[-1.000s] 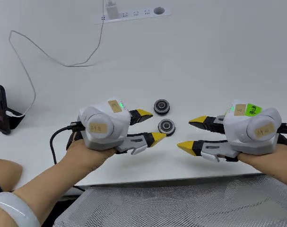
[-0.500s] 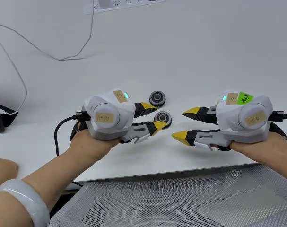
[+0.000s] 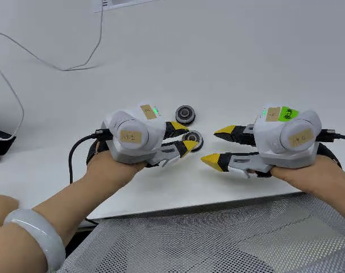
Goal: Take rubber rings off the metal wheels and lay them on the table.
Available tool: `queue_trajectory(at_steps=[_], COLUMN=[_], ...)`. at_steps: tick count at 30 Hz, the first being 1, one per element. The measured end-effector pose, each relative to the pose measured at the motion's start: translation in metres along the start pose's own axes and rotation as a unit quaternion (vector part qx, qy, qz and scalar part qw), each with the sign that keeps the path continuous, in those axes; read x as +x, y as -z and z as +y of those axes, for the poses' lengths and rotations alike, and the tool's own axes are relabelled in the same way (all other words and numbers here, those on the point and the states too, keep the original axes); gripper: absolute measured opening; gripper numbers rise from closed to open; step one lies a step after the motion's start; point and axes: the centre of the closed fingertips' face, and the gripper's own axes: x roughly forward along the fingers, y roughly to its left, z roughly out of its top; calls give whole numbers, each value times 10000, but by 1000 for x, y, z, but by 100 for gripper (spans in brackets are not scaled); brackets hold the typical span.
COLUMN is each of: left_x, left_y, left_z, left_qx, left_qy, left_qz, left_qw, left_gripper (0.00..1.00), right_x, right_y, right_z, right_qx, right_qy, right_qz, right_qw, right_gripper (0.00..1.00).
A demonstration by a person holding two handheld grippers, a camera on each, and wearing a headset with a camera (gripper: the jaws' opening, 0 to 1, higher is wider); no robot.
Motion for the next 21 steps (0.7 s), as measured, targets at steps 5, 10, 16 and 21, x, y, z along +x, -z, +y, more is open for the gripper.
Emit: queue_trajectory(at_steps=[5, 10, 16, 21], left_x=[3, 6, 9, 12], left_y=[4, 7, 7, 10], left_z=[1, 2, 2, 0], left_qx=[79, 103, 133, 201], left_qy=[39, 63, 108, 137], left_qz=[104, 163, 179, 265], left_qw=[9999, 9998, 9997, 9994], left_gripper=[18, 19, 16, 17], right_x=[1, 3, 4, 4], right_y=[1, 0, 0, 2], right_z=[0, -2, -4, -5], right_qx=[42, 96, 125, 163], right_qy=[4, 14, 22, 29], right_qz=[-18, -45, -69, -69], right_qw=[10000, 9999, 9999, 9998], right_gripper=[37, 36, 36, 36])
